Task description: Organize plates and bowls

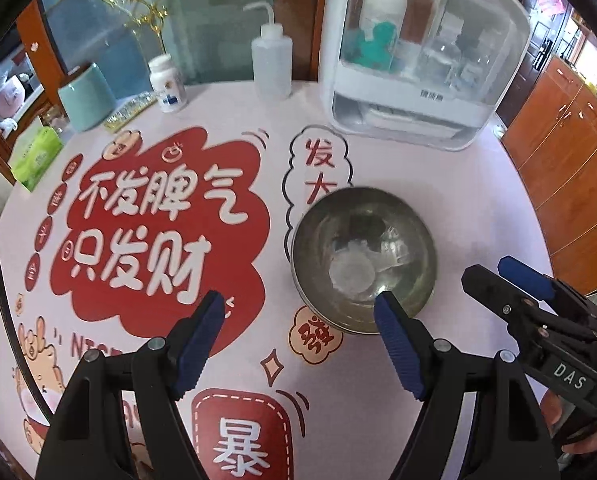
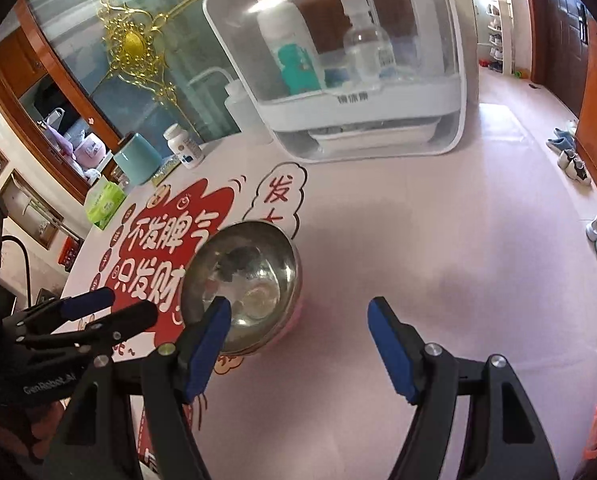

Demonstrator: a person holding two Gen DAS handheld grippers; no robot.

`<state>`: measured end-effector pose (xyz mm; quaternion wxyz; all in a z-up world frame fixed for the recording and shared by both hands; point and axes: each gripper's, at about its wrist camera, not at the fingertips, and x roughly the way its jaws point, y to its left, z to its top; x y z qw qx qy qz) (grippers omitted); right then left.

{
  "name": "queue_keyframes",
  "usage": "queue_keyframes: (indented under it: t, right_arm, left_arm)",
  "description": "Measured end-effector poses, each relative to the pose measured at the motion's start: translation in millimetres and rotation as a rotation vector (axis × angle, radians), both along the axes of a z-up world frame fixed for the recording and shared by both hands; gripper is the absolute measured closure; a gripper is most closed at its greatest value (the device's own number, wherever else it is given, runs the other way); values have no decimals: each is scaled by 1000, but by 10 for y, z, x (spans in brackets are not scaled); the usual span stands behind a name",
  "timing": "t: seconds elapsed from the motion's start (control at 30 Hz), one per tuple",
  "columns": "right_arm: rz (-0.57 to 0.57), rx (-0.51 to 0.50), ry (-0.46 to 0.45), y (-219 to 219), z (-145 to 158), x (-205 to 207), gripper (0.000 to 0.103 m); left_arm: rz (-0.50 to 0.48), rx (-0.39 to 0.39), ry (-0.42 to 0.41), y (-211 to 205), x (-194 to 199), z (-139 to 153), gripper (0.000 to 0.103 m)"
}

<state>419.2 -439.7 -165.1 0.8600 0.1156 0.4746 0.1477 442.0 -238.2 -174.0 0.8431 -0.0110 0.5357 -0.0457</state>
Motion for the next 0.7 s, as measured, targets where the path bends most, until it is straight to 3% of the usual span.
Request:
queue_keyframes:
  t: [0.2, 0.37, 0.7]
  right_arm:
    - [2, 28, 33, 9, -204, 31, 32]
    - [-18, 74, 70, -27, -334, 62, 45]
    - [-27, 138, 91, -22, -422, 84, 58]
  left_arm:
    - [4, -16, 37, -13, 68, -257, 27]
    - [-7, -26, 45, -32, 102, -368, 27]
    - [-8, -62, 48, -23, 123, -469, 29]
